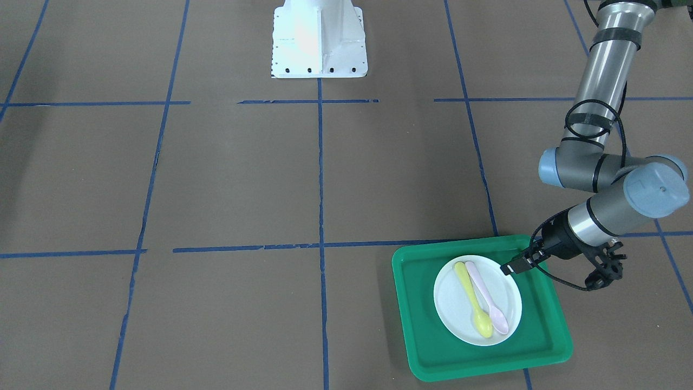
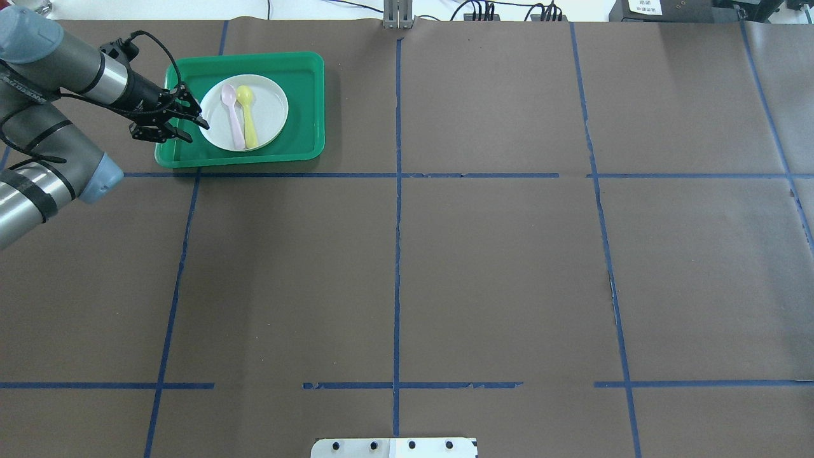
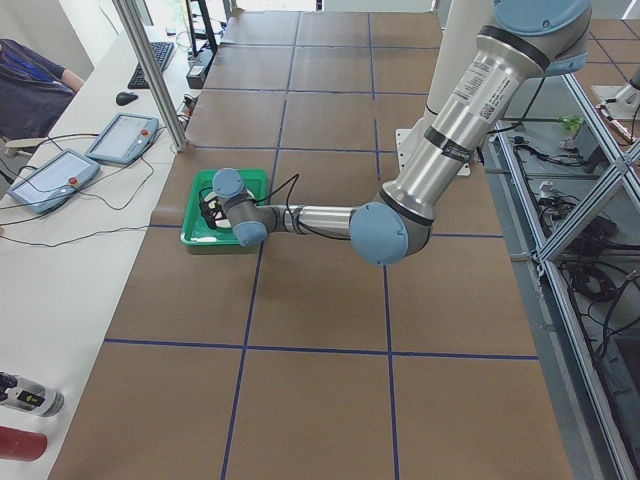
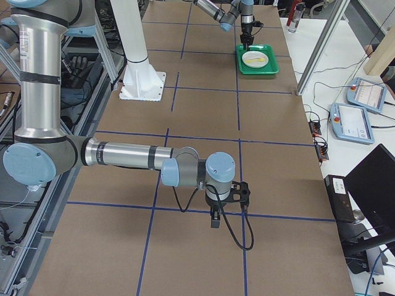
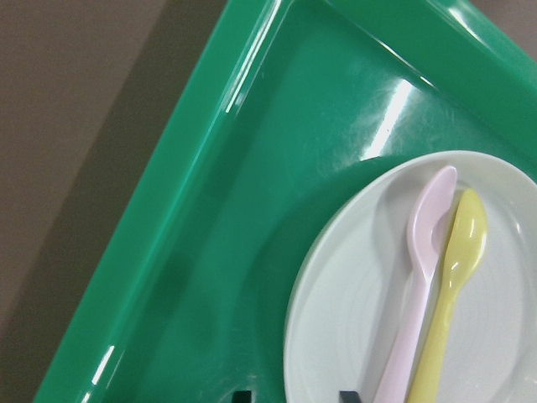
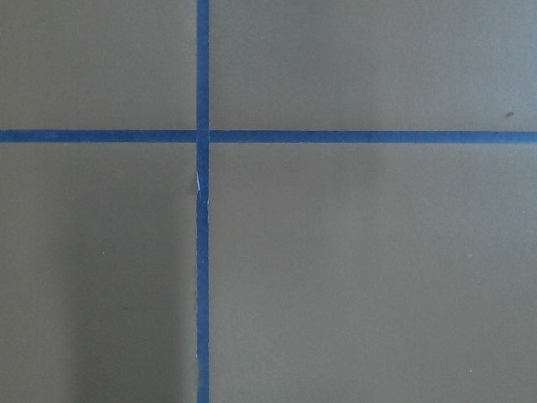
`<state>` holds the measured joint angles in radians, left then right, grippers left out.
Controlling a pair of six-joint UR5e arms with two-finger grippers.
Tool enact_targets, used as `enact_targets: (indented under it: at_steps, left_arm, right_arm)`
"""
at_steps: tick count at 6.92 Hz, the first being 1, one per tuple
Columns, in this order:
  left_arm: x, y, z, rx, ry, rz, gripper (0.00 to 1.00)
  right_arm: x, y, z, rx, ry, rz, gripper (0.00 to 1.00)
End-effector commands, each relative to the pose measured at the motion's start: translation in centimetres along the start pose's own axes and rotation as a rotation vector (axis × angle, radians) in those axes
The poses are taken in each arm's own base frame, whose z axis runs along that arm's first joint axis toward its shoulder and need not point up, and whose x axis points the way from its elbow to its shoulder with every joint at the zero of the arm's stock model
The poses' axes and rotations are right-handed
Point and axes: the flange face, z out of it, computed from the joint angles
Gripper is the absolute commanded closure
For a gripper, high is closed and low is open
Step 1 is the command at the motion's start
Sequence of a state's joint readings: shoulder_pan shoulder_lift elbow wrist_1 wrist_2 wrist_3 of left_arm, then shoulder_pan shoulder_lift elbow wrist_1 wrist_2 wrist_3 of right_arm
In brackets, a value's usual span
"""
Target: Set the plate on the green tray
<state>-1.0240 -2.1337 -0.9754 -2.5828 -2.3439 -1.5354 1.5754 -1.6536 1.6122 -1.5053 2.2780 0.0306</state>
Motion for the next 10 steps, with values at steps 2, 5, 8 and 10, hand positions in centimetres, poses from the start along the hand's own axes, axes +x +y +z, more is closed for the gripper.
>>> enact_targets:
  at_steps: [2, 5, 8, 10]
  left_arm:
    - [1.3, -0.3, -3.4, -0.014, 0.031, 0.021, 0.00]
    - [3.1, 3.3, -10.8, -0.022, -0.004, 0.134, 0.00]
    - [1.0, 5.0, -17.9, 0.102, -0.068, 0.418, 0.00]
    - [1.2, 4.4, -21.9, 0.166, -0.296, 0.666, 0.00]
  right_arm:
    - [0.0, 0.0, 0.0, 0.000, 0.000, -0.002, 0.00]
    - [0.0, 0.0, 0.0, 0.000, 0.000, 0.000, 0.00]
    - [0.0, 0.0, 0.0, -0.001, 0.000, 0.001, 0.00]
    - [0.0, 0.0, 0.0, -0.001, 0.000, 0.001, 0.00]
